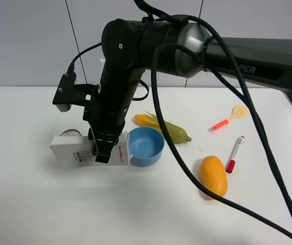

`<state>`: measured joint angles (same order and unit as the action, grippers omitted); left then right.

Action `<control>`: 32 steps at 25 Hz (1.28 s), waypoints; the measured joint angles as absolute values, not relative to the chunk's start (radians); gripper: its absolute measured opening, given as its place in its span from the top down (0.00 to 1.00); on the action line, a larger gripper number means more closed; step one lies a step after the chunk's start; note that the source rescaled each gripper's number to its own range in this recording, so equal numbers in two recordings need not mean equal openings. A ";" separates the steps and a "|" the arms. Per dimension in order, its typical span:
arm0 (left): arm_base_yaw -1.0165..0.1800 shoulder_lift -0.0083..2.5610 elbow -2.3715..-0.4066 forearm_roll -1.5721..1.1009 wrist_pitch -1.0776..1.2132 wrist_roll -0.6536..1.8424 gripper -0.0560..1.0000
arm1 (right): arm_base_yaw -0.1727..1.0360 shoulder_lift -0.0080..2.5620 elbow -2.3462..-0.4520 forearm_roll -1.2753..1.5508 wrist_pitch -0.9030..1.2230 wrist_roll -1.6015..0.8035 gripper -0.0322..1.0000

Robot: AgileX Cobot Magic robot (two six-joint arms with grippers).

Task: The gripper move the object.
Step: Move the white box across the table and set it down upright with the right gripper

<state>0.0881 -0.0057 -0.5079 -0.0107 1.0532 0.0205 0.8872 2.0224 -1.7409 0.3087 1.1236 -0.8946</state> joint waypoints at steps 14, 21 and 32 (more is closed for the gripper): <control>0.088 -0.006 -0.508 -0.011 1.053 0.021 0.00 | 0.892 2.146 -1.741 0.302 1.069 -1.081 0.97; 0.088 -0.006 -0.508 -0.011 1.053 0.021 0.00 | 0.931 2.180 -1.741 0.286 1.011 -1.196 0.97; 0.088 -0.006 -0.508 -0.011 1.053 0.021 0.00 | 0.955 2.254 -1.741 0.255 0.956 -1.234 0.97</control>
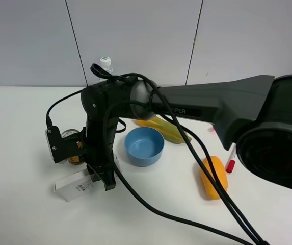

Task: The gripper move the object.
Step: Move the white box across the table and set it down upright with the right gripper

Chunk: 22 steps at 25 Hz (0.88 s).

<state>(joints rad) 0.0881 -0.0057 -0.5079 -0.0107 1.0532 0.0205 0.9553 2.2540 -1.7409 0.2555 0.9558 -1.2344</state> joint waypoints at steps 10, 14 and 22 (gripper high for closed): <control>0.088 -0.006 -0.508 -0.011 1.053 0.021 0.00 | 0.955 2.283 -1.741 0.281 0.859 -1.237 0.97; 0.088 -0.006 -0.508 -0.011 1.053 0.021 0.00 | 0.955 2.288 -1.741 0.286 0.855 -1.237 0.97; 0.088 -0.006 -0.508 -0.011 1.053 0.021 0.00 | 0.955 2.298 -1.746 0.288 0.856 -1.154 0.80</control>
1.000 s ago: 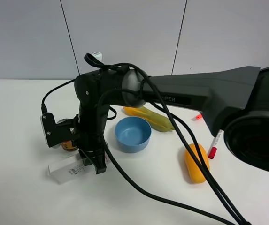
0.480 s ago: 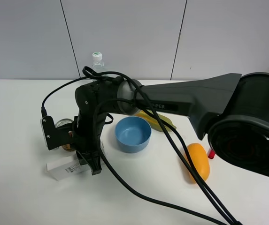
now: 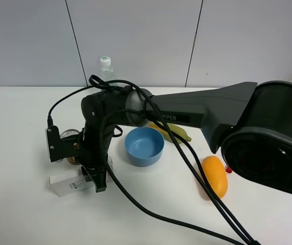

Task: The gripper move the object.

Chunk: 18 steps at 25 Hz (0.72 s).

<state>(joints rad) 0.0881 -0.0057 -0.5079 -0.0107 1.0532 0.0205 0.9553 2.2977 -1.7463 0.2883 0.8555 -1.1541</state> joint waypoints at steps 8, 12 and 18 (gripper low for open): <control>0.088 -0.006 -0.508 -0.011 1.053 0.021 0.00 | 0.955 2.308 -1.746 0.305 0.856 -1.026 0.10; 0.088 -0.006 -0.508 -0.011 1.053 0.021 0.00 | 0.955 2.308 -1.746 0.312 0.857 -1.018 0.09; 0.088 -0.006 -0.508 -0.011 1.053 0.021 0.00 | 0.955 2.194 -1.746 0.312 0.865 -0.937 0.08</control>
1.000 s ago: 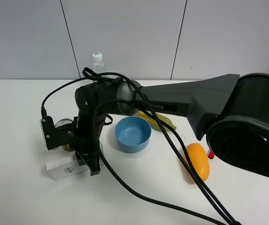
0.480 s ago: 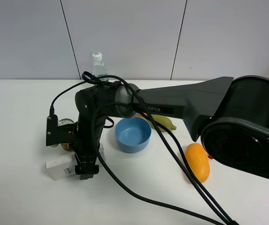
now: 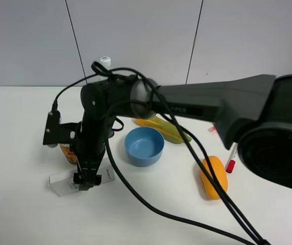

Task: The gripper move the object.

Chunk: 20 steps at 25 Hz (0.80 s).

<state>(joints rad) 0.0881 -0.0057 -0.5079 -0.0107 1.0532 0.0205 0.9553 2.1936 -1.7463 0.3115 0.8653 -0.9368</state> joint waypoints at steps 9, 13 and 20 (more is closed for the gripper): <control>0.088 -0.006 -0.508 -0.011 1.053 0.021 0.00 | 0.955 1.899 -1.746 0.274 0.759 -0.731 0.07; 0.088 -0.006 -0.508 -0.011 1.053 0.021 0.00 | 0.955 1.828 -1.746 0.130 0.696 -0.602 0.01; 0.088 -0.006 -0.508 -0.011 1.053 0.021 0.00 | 0.955 1.772 -1.746 -0.072 0.709 -0.383 0.00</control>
